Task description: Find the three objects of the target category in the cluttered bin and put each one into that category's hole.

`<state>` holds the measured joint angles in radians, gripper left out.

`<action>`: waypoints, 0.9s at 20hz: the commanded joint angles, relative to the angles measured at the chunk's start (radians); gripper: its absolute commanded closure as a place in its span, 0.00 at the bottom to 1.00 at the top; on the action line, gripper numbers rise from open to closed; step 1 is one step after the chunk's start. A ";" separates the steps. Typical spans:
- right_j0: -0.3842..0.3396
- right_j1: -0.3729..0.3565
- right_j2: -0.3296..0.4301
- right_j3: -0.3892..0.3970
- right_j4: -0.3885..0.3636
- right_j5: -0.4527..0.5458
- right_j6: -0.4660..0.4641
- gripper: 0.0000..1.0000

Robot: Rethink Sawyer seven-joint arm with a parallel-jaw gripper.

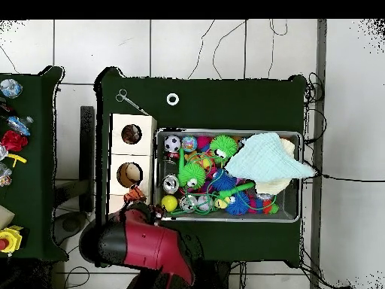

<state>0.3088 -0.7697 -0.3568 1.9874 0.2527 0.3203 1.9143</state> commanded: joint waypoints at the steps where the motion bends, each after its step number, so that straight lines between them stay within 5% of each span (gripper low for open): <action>1: -0.058 -0.014 0.019 0.050 0.029 0.042 0.200 0.00; 10: -0.091 -0.050 0.033 0.065 0.021 0.036 0.190 0.00; 18: -0.026 -0.033 0.026 -0.089 0.049 0.159 0.242 0.00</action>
<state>0.2545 -0.8187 -0.3586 1.9759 0.2584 0.3288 1.9143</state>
